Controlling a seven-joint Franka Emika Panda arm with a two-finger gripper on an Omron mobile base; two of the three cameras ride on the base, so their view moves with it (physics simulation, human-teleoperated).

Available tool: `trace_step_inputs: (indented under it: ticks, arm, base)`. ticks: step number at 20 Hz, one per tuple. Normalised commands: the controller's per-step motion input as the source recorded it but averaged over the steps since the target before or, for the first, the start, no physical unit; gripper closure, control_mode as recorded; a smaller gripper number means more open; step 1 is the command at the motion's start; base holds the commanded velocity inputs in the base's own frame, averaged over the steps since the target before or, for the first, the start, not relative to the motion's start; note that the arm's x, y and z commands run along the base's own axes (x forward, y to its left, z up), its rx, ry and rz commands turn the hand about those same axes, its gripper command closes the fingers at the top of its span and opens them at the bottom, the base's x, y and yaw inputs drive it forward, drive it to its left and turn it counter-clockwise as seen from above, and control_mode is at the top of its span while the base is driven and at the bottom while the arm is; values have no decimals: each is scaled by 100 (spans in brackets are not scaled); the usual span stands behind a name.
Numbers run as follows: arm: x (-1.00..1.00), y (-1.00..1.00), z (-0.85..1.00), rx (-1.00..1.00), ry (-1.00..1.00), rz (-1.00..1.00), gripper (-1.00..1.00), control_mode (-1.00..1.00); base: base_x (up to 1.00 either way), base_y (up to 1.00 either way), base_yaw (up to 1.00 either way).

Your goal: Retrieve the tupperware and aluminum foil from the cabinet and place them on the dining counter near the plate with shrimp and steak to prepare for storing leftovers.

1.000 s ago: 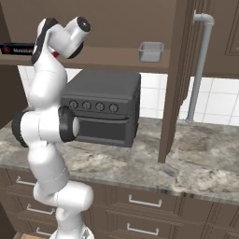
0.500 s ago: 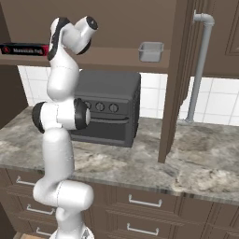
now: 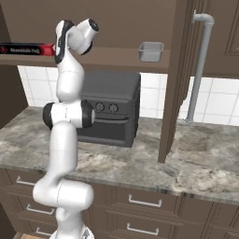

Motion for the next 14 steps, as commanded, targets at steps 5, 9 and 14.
trace_step_inputs:
  ticks: [5, 9, 14]
  arm:
    - [0, 4, 0, 0, 0, 3, -100, -100]
    - [-24, 0, 0, 0, 0, 0, -100, -100]
    - [-60, 0, -6, 0, -4, 0, -100, -100]
  base:
    - [0, 0, 0]
    - [0, 0, 0]
    - [0, 0, 0]
